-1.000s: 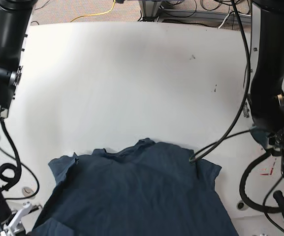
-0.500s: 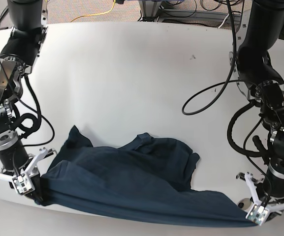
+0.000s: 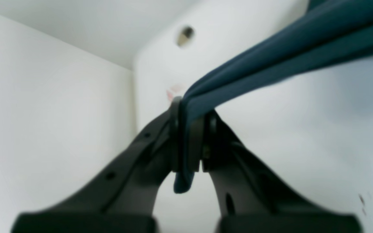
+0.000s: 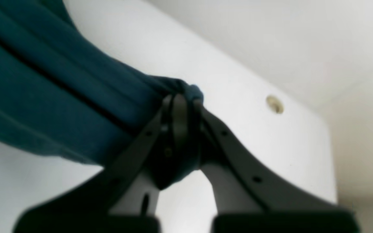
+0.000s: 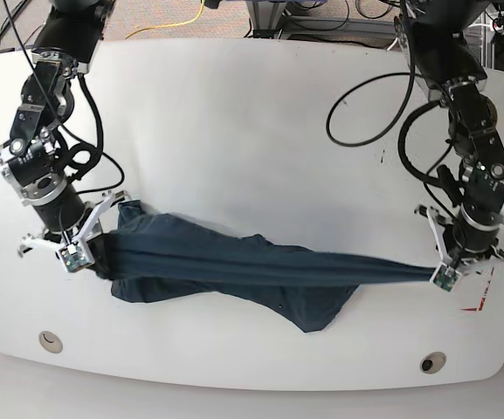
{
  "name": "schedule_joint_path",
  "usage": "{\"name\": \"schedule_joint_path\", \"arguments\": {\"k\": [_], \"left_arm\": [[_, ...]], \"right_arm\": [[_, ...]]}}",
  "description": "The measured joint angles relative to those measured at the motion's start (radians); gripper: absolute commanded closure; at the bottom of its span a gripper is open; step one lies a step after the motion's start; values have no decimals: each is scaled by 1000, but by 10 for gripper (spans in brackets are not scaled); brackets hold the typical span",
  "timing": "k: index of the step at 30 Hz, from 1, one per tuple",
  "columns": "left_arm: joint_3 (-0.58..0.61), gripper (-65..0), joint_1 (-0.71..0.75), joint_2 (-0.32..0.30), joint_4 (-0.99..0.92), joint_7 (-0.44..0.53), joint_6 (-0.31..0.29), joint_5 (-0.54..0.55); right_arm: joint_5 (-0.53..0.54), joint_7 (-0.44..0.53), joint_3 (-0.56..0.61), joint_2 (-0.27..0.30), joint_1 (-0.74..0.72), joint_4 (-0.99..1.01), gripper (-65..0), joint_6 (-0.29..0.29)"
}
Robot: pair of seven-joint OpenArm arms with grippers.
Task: Layout the t-shirt on the table in an organized manner, then fold the t-shirt properly
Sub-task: 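Swing the held t-shirt up and lay it across the table with both grippers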
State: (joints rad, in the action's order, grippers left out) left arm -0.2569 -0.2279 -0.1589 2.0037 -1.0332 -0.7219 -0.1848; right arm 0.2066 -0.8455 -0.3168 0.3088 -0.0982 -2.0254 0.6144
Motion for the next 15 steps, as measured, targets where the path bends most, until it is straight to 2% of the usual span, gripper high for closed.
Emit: {"name": "schedule_joint_path", "arguments": {"k": [7,15], "left_arm": [[-23,0,191,32,-2,-8,14,-28],[-66,0,374,35,-4,-10,9,-23]], "right_arm": [[-4,2,4,-93,114,2,-2,-9],[-19,-51,4,-161,237,5,-2,-11]]}}
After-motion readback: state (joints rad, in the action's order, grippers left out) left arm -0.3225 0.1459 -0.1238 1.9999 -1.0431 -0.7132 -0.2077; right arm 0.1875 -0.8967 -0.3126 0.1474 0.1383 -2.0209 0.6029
